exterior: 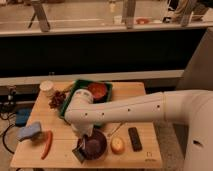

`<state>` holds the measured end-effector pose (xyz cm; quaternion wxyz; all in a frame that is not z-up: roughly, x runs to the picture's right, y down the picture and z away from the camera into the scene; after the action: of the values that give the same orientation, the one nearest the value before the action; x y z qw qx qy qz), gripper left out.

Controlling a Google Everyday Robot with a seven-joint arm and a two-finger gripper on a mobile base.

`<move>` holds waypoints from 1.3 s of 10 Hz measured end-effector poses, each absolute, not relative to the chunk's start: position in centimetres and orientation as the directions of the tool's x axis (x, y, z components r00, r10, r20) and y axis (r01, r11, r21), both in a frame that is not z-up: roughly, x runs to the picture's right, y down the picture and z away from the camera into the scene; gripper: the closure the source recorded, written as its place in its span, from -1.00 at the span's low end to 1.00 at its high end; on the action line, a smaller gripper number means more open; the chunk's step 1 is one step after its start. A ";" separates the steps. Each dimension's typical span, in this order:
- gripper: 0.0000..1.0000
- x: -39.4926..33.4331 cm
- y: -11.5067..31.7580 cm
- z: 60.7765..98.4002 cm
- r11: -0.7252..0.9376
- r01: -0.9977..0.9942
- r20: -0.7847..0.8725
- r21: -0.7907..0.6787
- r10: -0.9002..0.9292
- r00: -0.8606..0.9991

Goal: Wipe purple bowl with brush

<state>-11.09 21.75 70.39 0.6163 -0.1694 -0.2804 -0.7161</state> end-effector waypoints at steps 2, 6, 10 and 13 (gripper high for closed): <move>1.00 -11.0 20.7 70.1 -0.093 0.973 0.578 0.212 -0.791 -0.201; 1.00 -7.9 19.9 70.7 -0.075 0.948 0.523 0.310 -0.819 -0.236; 1.00 -7.0 21.1 72.5 -0.151 0.883 0.434 0.444 -0.826 -0.359; 1.00 -7.4 21.8 74.3 -0.193 0.866 0.417 0.462 -0.814 -0.404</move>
<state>-7.41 21.81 74.28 0.5445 -0.0392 -0.3269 -0.7714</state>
